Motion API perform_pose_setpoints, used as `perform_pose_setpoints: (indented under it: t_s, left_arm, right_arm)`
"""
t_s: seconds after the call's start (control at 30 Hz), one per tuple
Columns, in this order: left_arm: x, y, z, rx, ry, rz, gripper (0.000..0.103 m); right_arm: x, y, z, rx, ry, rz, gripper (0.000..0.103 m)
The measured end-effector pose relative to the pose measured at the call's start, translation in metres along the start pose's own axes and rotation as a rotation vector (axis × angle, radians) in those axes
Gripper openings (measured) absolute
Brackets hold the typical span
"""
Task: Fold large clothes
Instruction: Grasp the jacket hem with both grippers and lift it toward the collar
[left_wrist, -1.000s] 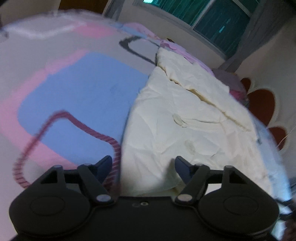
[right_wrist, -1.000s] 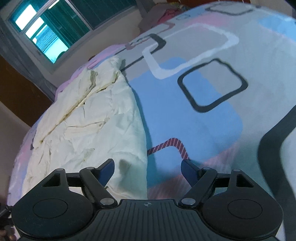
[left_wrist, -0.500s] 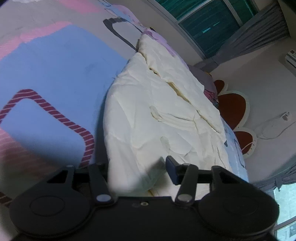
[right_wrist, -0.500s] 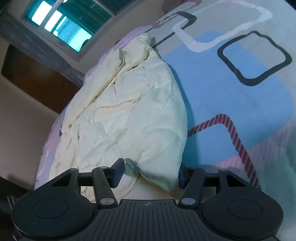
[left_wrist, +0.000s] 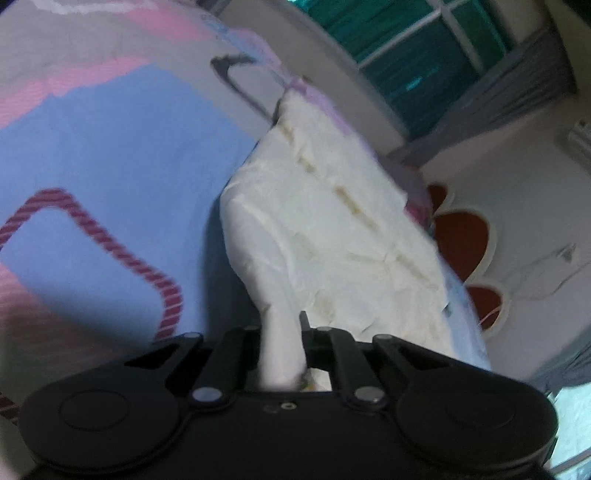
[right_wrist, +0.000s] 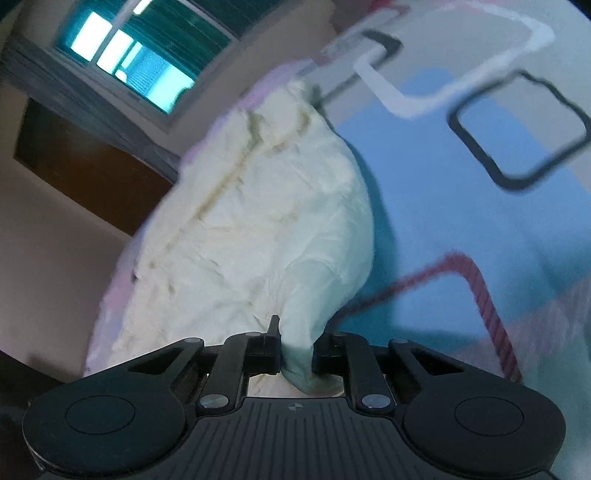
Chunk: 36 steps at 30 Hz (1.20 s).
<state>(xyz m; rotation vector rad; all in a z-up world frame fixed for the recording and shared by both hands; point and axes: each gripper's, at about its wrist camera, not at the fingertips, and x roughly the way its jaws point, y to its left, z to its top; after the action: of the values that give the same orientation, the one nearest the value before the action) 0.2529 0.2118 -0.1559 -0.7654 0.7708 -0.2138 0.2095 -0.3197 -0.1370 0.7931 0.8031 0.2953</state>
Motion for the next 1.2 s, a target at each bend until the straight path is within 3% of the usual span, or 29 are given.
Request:
perform_pose_setpoints:
  t_s: [0.23,0.4,0.67,0.83,0.97,1.0,1.03,1.07,1.1,1.13,1.17,1.2]
  left_arm:
    - [-0.026,-0.044,0.041,0.036,-0.158,-0.118,0.007]
    - [-0.013,-0.085,0.093,0.071,-0.231,-0.183,0.007]
    - [0.072,-0.118,0.193,0.105,-0.238,-0.201,0.007]
    - [0.134,-0.118,0.240,0.122,-0.193,-0.160,0.007]
    - [0.186,-0.104,0.269,0.118,-0.137,-0.129,0.011]
    - [0.199,-0.098,0.276,0.110,-0.127,-0.126,0.015]
    - [0.204,-0.092,0.281,0.102,-0.119,-0.119,0.023]
    - [0.213,-0.084,0.288,0.076,-0.109,-0.104,0.027]
    - [0.218,-0.076,0.293,0.040,-0.116,-0.090,0.048]
    - [0.218,-0.069,0.298,0.010,-0.147,-0.079,0.079]
    - [0.213,-0.064,0.300,-0.007,-0.196,-0.063,0.090]
    - [0.209,-0.061,0.302,-0.010,-0.235,-0.050,0.095]
  right_arm:
    - [-0.022,0.051,0.059,-0.093,-0.115,0.099,0.013]
    - [-0.009,0.081,0.126,-0.079,-0.179,0.162,0.013]
    - [0.058,0.107,0.237,-0.014,-0.177,0.162,0.014]
    - [0.132,0.094,0.299,0.050,-0.132,0.117,0.014]
    - [0.182,0.066,0.328,0.092,-0.094,0.088,0.014]
    - [0.192,0.059,0.333,0.101,-0.092,0.101,0.014]
    - [0.200,0.052,0.338,0.119,-0.087,0.129,0.024]
    - [0.207,0.043,0.343,0.153,-0.089,0.149,0.053]
    - [0.209,0.037,0.347,0.168,-0.123,0.145,0.072]
    - [0.205,0.034,0.350,0.151,-0.172,0.131,0.087]
    - [0.202,0.033,0.353,0.131,-0.189,0.125,0.087]
    - [0.202,0.030,0.354,0.129,-0.191,0.117,0.087]
